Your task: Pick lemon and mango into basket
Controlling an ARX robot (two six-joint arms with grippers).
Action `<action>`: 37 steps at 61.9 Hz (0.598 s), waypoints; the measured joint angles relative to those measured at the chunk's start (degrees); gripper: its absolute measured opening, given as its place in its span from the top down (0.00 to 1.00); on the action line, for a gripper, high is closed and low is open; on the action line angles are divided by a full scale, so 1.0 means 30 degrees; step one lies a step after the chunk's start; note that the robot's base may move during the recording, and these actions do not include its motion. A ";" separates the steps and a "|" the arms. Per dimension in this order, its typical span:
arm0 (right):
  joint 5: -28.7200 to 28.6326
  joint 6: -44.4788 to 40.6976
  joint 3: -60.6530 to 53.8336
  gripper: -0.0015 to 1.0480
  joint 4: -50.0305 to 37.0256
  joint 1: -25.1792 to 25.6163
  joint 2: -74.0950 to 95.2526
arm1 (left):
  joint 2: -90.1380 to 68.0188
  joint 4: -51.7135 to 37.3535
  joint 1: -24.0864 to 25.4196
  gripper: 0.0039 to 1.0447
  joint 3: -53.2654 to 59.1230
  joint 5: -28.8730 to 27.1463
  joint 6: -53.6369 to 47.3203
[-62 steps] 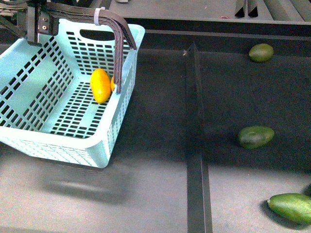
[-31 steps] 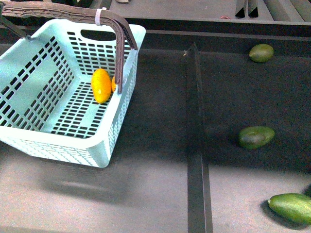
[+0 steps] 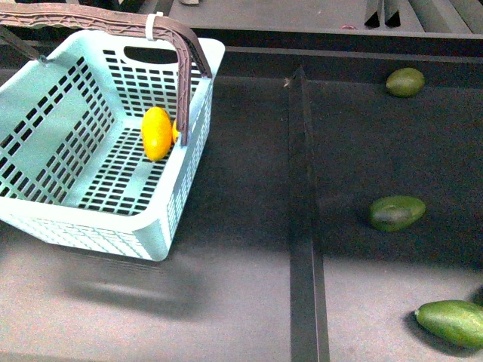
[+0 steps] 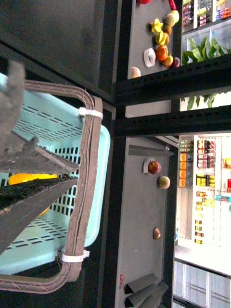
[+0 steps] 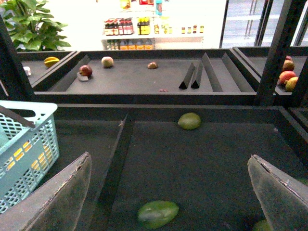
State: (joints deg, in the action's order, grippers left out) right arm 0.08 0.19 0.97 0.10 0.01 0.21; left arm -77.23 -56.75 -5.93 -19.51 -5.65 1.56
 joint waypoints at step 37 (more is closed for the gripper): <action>-0.0007 -0.0007 0.0000 0.08 0.0000 0.0000 0.0000 | 0.8670 0.2856 0.1894 0.97 0.5690 0.1880 -0.0299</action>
State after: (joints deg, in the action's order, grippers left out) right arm 0.05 0.16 0.97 0.10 0.01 0.21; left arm -51.22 -48.18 -0.25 -2.44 -0.01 0.67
